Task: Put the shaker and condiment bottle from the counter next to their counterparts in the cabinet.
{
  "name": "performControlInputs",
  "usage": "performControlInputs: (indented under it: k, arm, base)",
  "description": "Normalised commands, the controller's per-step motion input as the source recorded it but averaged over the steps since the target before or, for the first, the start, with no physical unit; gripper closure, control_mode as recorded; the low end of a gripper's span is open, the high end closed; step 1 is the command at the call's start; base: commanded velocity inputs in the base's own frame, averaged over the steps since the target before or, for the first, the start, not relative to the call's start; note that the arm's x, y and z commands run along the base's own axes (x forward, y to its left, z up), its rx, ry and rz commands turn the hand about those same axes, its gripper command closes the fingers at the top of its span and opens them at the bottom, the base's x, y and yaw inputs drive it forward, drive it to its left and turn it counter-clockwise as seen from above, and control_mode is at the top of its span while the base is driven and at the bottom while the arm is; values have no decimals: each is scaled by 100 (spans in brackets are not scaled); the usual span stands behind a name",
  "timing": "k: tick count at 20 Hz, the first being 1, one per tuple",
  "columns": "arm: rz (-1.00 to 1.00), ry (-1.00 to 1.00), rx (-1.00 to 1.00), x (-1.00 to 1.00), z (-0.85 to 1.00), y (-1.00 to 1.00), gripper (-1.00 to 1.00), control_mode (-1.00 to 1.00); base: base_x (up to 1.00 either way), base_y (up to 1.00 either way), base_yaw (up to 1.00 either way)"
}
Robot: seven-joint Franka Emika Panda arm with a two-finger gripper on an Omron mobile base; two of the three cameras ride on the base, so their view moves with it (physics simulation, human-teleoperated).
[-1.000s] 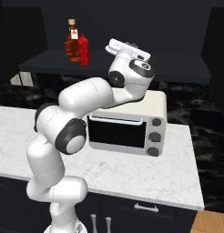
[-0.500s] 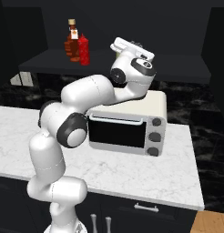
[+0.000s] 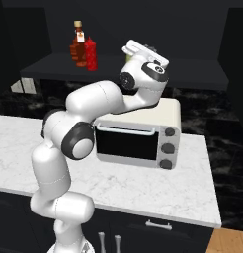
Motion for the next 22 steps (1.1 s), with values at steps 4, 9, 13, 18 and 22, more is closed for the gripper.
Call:
performControlInputs:
  k: [4,9,13,18,22]
  arm:
    - [20,-8,0,64,-8,0,100,-100]
    - [14,-6,0,40,-4,0,100,-100]
    - [13,-6,0,46,-8,0,-100,-100]
    - [16,-6,0,42,-16,0,-100,-100]
    - [16,-7,0,33,-16,0,-100,-100]
  base:
    - [0,0,0]
    - [0,0,0]
    - [0,0,0]
    - [0,0,0]
    - [0,0,0]
